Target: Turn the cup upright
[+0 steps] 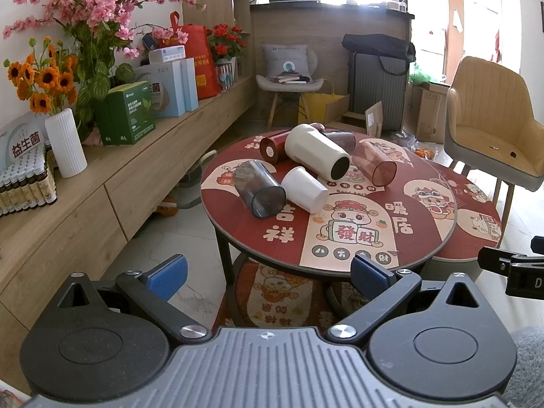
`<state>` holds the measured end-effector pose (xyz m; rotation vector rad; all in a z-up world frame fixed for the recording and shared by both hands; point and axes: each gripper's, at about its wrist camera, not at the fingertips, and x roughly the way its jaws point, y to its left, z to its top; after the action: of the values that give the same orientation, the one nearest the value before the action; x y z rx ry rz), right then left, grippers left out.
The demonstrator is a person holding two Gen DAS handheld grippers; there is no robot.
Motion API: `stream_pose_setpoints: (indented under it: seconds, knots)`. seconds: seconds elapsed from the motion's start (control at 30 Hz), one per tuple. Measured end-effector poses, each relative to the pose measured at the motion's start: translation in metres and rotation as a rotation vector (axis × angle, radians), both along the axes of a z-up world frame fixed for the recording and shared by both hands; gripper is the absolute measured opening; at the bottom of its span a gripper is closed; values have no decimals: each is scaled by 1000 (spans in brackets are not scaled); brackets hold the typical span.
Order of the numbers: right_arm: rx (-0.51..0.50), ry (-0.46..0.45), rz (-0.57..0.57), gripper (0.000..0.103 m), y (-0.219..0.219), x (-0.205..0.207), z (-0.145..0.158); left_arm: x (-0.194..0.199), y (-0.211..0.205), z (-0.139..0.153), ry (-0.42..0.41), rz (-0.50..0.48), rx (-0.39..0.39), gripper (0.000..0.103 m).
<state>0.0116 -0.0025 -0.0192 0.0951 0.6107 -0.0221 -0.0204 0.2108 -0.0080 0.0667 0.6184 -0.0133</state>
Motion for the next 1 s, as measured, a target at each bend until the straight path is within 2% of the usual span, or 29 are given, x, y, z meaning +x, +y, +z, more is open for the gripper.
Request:
stream_pose_setpoints:
  seconds: [0.53, 0.8, 1.0]
  knots:
    - [-3, 17, 7, 103, -6, 12, -13, 18, 1, -7, 17, 10, -7, 103]
    - [-11, 36, 4, 103, -16, 51, -13, 51, 4, -11, 19, 26, -20, 103]
    - [-12, 35, 31, 103, -26, 97, -17, 89, 0, -14, 2, 28, -23, 103]
